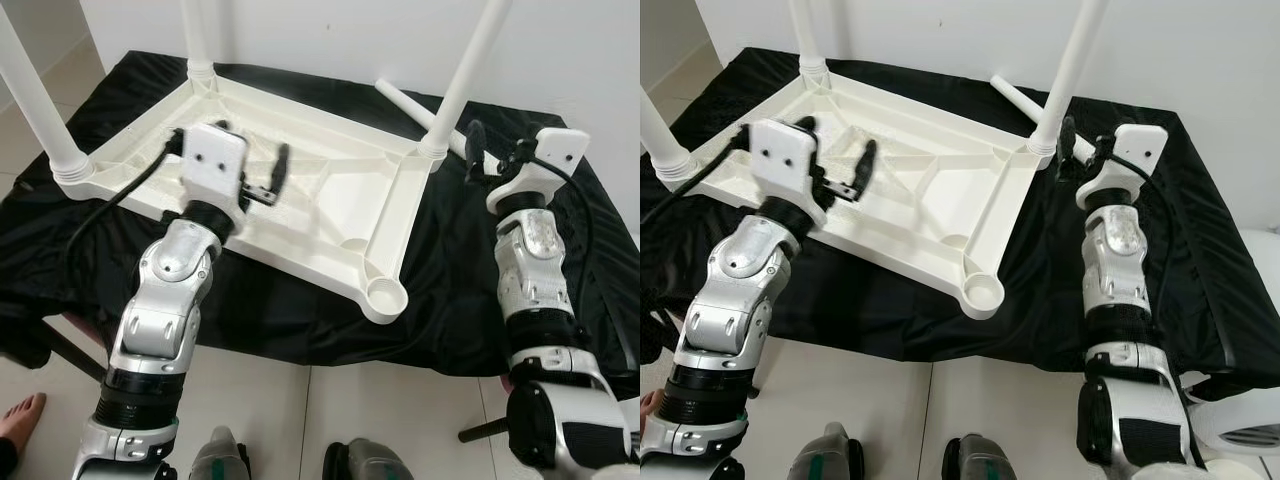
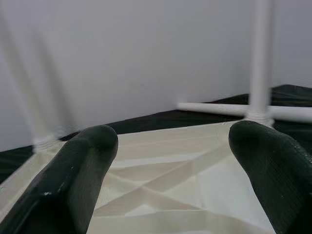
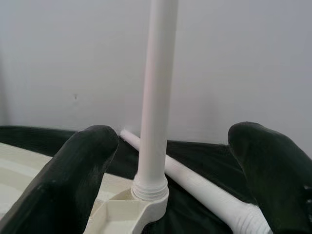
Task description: Building children table
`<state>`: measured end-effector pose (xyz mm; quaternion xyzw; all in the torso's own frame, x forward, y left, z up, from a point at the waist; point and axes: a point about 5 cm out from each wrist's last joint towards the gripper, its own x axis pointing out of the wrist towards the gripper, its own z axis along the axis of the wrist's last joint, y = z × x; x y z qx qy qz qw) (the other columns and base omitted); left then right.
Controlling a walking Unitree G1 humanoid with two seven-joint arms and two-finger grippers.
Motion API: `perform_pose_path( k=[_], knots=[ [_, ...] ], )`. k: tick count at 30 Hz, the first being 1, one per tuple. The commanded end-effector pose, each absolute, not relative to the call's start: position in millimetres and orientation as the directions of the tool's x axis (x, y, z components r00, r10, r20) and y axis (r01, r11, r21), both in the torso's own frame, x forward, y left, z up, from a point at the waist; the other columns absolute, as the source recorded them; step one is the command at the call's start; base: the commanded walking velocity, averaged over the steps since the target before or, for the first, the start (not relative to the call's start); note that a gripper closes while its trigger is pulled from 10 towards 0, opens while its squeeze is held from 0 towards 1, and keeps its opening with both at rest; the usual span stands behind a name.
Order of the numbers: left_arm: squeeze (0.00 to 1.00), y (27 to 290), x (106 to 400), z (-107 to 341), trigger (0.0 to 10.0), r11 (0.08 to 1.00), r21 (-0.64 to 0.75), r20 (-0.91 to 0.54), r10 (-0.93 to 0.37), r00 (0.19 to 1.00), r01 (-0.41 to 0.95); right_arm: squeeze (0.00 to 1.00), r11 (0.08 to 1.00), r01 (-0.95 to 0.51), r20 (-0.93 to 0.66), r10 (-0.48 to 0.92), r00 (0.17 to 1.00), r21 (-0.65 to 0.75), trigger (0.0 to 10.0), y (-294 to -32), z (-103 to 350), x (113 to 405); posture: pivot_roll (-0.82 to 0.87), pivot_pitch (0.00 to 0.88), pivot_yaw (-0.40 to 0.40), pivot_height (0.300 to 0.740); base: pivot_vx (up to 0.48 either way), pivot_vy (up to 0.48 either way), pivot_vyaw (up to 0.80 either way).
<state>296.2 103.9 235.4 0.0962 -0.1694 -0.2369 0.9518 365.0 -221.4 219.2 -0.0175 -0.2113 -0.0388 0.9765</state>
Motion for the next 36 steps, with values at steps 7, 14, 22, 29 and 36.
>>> perform_pose_path(
  k=[7, 14, 22, 29, 36],
  knots=[
    [0.0, 80, 292, 247, 10.0, 0.781, 0.32, 0.241, -0.615, 0.751, 0.537, 0.0, 0.993, 0.113, 0.354, -0.1, 0.93, -0.015, 10.0, -228, 226, 382, 0.08, 0.26, 0.001, 0.74, 0.0, 0.0, 0.0],
    [0.0, 78, 289, 261, 10.0, 0.753, 0.336, 0.234, -0.648, 0.725, 0.565, 0.0, 0.986, 0.164, 0.331, -0.167, 0.929, 0.037, 10.0, -237, 243, 393, 0.09, 0.338, 0.029, 0.74, 0.0, 0.0, 0.0],
    [0.0, 78, 287, 265, 10.0, 0.734, 0.346, 0.218, -0.669, 0.711, 0.585, 0.0, 0.971, 0.203, 0.301, -0.233, 0.925, 0.127, 10.0, -244, 245, 397, 0.09, 0.37, 0.048, 0.74, 0.0, 0.0, 0.0],
    [0.0, 79, 286, 265, 10.0, 0.727, 0.345, 0.2, -0.674, 0.711, 0.593, 0.0, 0.924, 0.286, 0.26, -0.349, 0.9, 0.253, 10.0, -257, 242, 396, 0.1, 0.393, 0.064, 0.74, 0.0, 0.0, 0.0],
    [0.0, 82, 284, 264, 10.0, 0.729, 0.337, 0.177, -0.67, 0.721, 0.595, 0.0, 0.862, 0.396, 0.25, -0.479, 0.842, 0.318, 10.0, -274, 241, 390, 0.11, 0.409, 0.07, 0.74, 0.0, 0.0, 0.0]
  ],
)
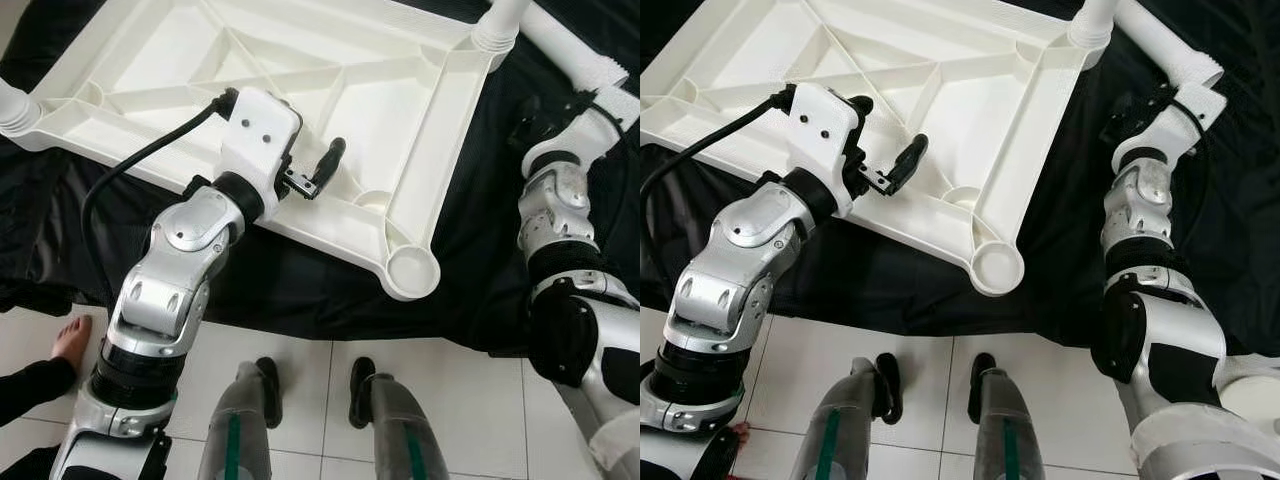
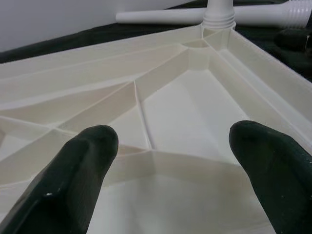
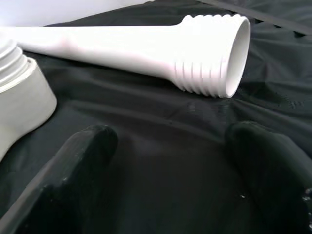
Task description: Building children table
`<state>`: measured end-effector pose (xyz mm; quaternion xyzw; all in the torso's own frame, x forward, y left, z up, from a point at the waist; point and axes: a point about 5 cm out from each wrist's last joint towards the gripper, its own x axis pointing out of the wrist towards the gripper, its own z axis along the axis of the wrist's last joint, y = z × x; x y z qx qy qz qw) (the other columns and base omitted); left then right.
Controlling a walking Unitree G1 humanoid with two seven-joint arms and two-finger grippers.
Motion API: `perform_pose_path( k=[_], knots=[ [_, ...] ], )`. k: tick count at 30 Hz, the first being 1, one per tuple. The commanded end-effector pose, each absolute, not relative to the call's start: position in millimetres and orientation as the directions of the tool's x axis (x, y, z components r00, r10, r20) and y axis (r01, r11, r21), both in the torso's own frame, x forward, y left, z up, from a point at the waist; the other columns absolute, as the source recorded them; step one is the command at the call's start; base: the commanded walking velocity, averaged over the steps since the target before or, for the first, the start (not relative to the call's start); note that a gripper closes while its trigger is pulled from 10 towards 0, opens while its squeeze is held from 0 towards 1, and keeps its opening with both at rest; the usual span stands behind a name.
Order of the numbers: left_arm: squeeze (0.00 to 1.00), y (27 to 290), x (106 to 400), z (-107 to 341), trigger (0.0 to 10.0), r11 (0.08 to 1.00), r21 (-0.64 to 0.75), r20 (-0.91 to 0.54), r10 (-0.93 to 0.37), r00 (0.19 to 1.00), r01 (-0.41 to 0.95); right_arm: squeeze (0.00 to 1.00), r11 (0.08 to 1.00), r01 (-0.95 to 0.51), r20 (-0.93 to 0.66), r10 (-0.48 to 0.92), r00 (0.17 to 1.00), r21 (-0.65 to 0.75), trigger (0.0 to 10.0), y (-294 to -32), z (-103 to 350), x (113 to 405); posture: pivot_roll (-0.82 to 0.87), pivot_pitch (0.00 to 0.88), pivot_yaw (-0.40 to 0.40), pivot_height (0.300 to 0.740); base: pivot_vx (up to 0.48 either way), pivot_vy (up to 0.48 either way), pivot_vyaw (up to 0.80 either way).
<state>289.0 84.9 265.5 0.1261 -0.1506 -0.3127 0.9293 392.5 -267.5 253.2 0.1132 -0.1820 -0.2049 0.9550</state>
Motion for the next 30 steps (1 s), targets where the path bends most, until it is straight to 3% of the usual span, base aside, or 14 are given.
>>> perform_pose_path(
  k=[1, 15, 30],
  knots=[
    [0.0, 82, 284, 264, 10.0, 0.729, 0.337, 0.177, -0.67, 0.721, 0.595, 0.0, 0.862, 0.396, 0.25, -0.479, 0.842, 0.318, 10.0, -274, 241, 390, 0.11, 0.409, 0.07, 0.74, 0.0, 0.0, 0.0],
    [0.0, 84, 281, 264, 10.0, 0.74, 0.324, 0.161, -0.657, 0.737, 0.589, 0.0, 0.904, 0.236, 0.392, -0.374, 0.84, 0.357, 10.0, -273, 280, 394, 0.11, 0.429, 0.073, 0.74, 0.0, 0.0, 0.0],
    [0.0, 84, 280, 264, 10.0, 0.742, 0.319, 0.153, -0.655, 0.74, 0.59, 0.0, 0.909, 0.198, 0.456, -0.362, 0.813, 0.368, 10.0, -275, 297, 393, 0.1, 0.432, 0.071, 0.74, 0.0, 0.0, 0.0]
  ],
)
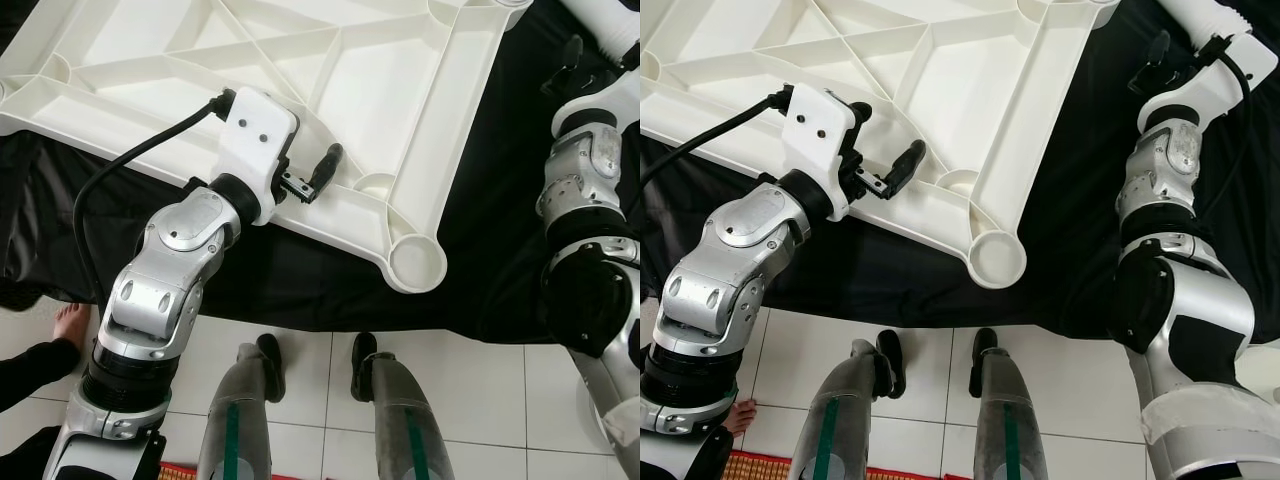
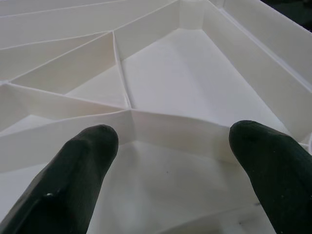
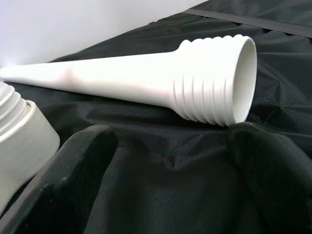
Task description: Building children table
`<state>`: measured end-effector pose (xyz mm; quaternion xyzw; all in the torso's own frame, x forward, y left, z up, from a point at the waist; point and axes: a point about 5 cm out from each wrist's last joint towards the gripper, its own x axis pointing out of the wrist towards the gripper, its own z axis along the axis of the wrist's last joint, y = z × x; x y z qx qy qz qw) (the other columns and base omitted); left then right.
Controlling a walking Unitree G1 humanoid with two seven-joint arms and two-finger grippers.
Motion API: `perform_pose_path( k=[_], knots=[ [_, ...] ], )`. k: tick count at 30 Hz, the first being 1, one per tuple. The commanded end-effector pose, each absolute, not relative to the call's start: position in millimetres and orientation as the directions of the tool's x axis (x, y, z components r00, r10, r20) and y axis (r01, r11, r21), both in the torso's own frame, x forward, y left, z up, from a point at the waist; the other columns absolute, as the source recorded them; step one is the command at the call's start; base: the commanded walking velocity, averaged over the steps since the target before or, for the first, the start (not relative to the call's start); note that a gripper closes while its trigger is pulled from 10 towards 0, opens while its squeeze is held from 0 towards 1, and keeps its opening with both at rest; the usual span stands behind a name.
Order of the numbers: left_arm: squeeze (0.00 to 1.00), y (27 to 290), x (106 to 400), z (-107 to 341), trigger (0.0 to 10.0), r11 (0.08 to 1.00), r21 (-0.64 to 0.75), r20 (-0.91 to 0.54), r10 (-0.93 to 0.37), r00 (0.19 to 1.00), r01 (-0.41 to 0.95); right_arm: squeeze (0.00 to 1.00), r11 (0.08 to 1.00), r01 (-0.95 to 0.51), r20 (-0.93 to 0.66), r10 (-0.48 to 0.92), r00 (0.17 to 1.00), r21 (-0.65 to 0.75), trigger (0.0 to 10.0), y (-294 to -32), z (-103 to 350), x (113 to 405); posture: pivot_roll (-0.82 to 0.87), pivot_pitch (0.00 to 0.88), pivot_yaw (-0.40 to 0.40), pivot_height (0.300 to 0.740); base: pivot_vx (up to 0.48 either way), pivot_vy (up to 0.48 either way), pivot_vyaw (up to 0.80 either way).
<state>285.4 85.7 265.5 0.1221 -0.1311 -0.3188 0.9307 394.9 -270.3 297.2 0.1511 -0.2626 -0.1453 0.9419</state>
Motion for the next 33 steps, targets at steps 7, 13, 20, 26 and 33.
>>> perform_pose_path(
  k=[7, 13, 20, 26, 33],
  knots=[
    [0.0, 84, 280, 264, 10.0, 0.744, 0.319, 0.15, -0.651, 0.744, 0.587, 0.0, 0.916, 0.217, 0.517, -0.374, 0.77, 0.339, 10.0, -278, 305, 388, 0.1, 0.431, 0.074, 0.74, 0.0, 0.0, 0.0],
    [0.0, 84, 281, 264, 10.0, 0.743, 0.319, 0.152, -0.653, 0.742, 0.589, 0.0, 0.908, 0.259, 0.552, -0.407, 0.728, 0.329, 10.0, -283, 312, 384, 0.09, 0.43, 0.077, 0.74, 0.0, 0.0, 0.0],
    [0.0, 83, 282, 265, 10.0, 0.743, 0.32, 0.153, -0.653, 0.742, 0.588, 0.0, 0.898, 0.276, 0.548, -0.43, 0.718, 0.343, 10.0, -286, 309, 382, 0.09, 0.43, 0.075, 0.74, 0.0, 0.0, 0.0],
    [0.0, 84, 282, 265, 10.0, 0.745, 0.318, 0.153, -0.65, 0.744, 0.586, 0.0, 0.896, 0.261, 0.515, -0.424, 0.745, 0.361, 10.0, -288, 306, 384, 0.09, 0.431, 0.071, 0.74, 0.0, 0.0, 0.0],
    [0.0, 84, 280, 264, 10.0, 0.746, 0.321, 0.153, -0.649, 0.745, 0.584, 0.0, 0.905, 0.237, 0.483, -0.392, 0.783, 0.352, 10.0, -286, 305, 389, 0.09, 0.432, 0.067, 0.74, 0.0, 0.0, 0.0]
  ],
)
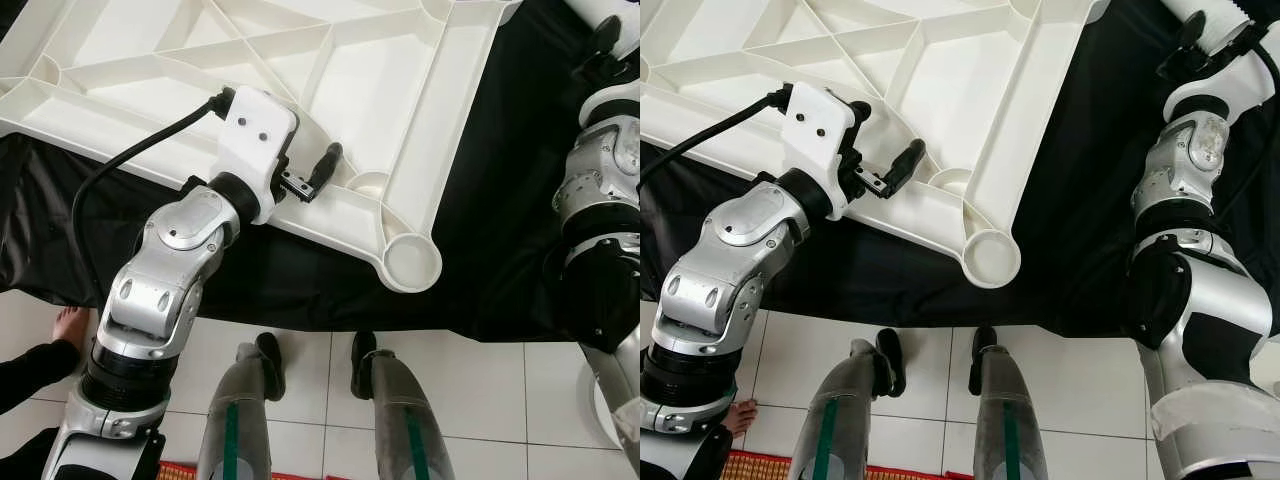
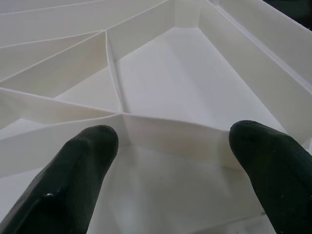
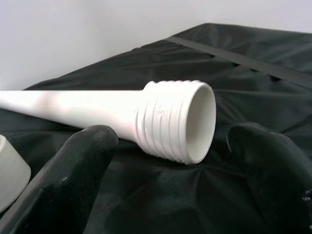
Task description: Building children table
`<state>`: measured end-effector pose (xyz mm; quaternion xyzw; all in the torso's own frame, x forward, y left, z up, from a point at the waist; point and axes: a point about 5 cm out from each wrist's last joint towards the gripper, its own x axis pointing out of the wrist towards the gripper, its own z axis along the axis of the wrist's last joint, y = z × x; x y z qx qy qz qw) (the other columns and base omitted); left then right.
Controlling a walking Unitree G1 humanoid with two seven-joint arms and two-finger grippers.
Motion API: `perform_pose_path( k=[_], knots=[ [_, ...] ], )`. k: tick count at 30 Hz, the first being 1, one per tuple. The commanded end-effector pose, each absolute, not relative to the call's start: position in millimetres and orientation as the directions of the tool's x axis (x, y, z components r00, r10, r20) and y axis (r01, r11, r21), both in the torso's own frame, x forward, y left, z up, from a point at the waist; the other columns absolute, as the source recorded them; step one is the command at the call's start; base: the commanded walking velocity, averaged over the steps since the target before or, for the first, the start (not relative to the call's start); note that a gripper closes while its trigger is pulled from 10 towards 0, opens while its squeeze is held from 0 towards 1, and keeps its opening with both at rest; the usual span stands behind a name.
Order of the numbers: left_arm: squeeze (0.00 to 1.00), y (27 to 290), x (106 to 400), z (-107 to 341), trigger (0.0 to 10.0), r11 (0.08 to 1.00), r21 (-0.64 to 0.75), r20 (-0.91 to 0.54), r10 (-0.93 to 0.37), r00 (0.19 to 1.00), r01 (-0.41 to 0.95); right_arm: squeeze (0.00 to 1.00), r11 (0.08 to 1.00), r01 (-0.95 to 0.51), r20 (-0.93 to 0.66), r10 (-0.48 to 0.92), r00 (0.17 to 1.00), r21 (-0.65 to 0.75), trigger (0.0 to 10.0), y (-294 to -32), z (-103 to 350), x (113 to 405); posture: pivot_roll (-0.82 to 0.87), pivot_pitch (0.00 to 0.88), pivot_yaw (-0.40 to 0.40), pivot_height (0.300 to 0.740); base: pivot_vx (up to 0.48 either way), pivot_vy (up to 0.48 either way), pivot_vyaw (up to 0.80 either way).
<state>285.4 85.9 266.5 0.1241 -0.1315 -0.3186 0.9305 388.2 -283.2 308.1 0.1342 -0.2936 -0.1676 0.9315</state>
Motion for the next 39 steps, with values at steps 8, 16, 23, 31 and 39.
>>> perform_pose_path(
  k=[8, 16, 23, 31, 39],
  knots=[
    [0.0, 84, 279, 264, 10.0, 0.75, 0.319, 0.152, -0.644, 0.75, 0.579, 0.0, 0.929, 0.189, 0.46, -0.326, 0.826, 0.319, 10.0, -280, 309, 394, 0.09, 0.435, 0.061, 0.74, 0.0, 0.0, 0.0],
    [0.0, 84, 278, 263, 10.0, 0.751, 0.316, 0.152, -0.643, 0.751, 0.579, 0.0, 0.939, 0.173, 0.455, -0.298, 0.839, 0.296, 10.0, -279, 316, 396, 0.09, 0.436, 0.059, 0.74, 0.0, 0.0, 0.0],
    [0.0, 84, 278, 263, 10.0, 0.751, 0.315, 0.153, -0.643, 0.75, 0.58, 0.0, 0.947, 0.162, 0.446, -0.277, 0.851, 0.279, 10.0, -278, 319, 397, 0.09, 0.439, 0.059, 0.74, 0.0, 0.0, 0.0],
    [0.0, 82, 277, 263, 10.0, 0.75, 0.313, 0.154, -0.646, 0.748, 0.583, 0.0, 0.964, 0.12, 0.421, -0.214, 0.882, 0.238, 0.0, -275, 323, 400, 0.08, 0.442, 0.057, 0.74, 0.0, 0.0, 0.0],
    [0.0, 81, 277, 264, 10.0, 0.751, 0.31, 0.157, -0.646, 0.747, 0.583, 0.0, 0.971, 0.096, 0.414, -0.181, 0.892, 0.219, 0.0, -274, 323, 400, 0.07, 0.441, 0.055, 0.74, 0.0, 0.0, 0.0]
  ],
)
